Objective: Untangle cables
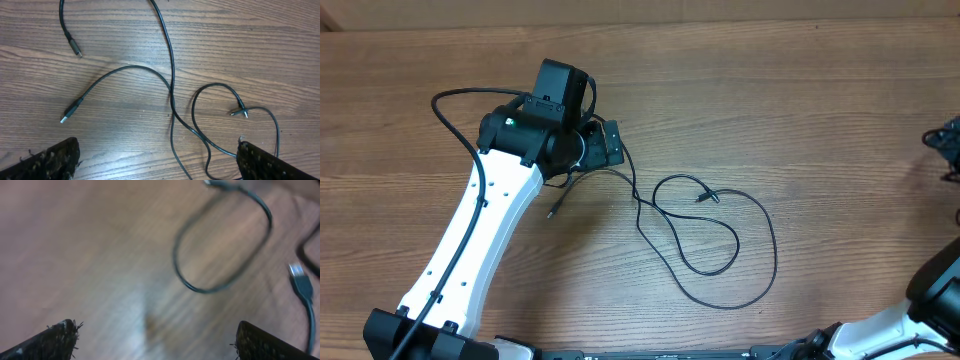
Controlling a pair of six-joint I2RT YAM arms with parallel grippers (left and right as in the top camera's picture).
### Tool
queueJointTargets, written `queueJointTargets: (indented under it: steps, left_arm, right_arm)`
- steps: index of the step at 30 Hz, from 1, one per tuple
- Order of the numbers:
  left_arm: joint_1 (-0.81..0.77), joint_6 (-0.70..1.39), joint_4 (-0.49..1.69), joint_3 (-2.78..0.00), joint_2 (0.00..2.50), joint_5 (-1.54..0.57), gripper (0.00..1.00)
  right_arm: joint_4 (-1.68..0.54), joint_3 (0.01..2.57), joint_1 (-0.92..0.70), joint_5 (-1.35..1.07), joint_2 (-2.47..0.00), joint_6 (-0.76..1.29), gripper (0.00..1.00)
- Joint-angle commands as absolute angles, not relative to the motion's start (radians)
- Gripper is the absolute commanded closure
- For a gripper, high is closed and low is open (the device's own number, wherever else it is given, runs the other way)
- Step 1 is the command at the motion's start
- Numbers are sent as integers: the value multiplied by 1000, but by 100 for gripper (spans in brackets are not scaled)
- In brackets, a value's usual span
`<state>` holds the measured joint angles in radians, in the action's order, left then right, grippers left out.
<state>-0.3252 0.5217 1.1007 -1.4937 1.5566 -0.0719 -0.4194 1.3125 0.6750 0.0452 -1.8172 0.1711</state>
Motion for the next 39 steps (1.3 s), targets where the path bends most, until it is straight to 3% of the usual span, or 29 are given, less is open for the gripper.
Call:
queueJointTargets:
  steps: [1,8,12,18,24,25,27,28,39]
  left_arm:
    - [-320,521,1102,-1501,1569,-78,1]
    - [-320,521,1102,-1501,1569,-78,0]
    - [-320,521,1102,-1501,1569,-78,1]
    - [-320,521,1102,-1501,1569,-78,0]
    - [-320,521,1102,-1501,1569,-78,1]
    - [-320,521,1102,-1501,1569,-78,0]
    - [-320,521,1102,-1501,1569,-78,1]
    - [-320,521,1102,-1501,1569,-78,0]
    - [-320,521,1102,-1501,1569,-78,1]
  right_arm:
    - [-401,1377,621,33,-1677,167,0]
    - [-575,1365,591,514,-1610,367,0]
    - [-638,1301,623,553,-1648,471,0]
    - [-547,1201,679,545,-1747,470,1]
    - [-467,1194,727,331,-1845,390,37]
    - [-440,1194,735,255,-1853,352,48]
    - [-387,1195,749,114,-1853,266,83]
    - [-365,1204,759,46,-1852,252,96]
    - [-331,1374,854,-171,-1840,252,96]
